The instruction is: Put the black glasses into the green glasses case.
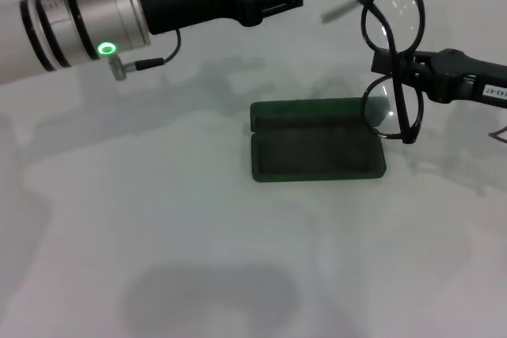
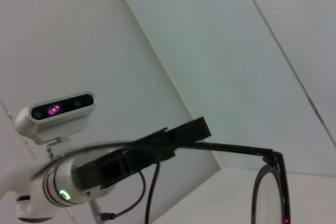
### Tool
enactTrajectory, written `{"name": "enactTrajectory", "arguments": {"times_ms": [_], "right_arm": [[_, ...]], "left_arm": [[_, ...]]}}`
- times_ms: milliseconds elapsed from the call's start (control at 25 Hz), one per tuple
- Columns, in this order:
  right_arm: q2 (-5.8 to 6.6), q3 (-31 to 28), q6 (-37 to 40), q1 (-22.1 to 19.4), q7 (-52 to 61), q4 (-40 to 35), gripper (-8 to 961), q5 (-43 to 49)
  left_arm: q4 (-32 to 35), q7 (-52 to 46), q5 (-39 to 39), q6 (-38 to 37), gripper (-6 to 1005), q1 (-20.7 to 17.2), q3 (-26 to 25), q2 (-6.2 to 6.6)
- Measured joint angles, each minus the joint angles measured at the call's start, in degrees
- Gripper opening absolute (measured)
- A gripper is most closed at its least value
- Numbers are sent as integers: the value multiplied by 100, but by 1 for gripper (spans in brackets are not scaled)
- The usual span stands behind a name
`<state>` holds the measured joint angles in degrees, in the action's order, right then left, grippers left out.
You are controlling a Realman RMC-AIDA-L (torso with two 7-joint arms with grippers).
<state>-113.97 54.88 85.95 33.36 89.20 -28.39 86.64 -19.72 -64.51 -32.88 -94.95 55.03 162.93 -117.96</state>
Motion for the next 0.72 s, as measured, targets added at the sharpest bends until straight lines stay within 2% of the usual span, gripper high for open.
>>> {"name": "enactTrajectory", "arguments": {"times_ms": [80,320,520,600,720], "right_arm": [[-27,19,-70,7,3,4,96,2],[2,24,-79,12,50,8,96,-11],[41,-124,-67,-26,53,10,96,-55],[51,-402,-3,-50,36,8,96,-59],[42,-530,17,-52,4,-23,96,-62]], "left_arm": [[2,54,-14,-4,557,13,1,-19],[0,90,-28,-27,557,47,2,-78],[-3,-89,9,-48,557,-5,2,-42],[-3,-252,111,-62,557,-9,4,-17],[45,-527,625,-153,557,89,9,22]]}}
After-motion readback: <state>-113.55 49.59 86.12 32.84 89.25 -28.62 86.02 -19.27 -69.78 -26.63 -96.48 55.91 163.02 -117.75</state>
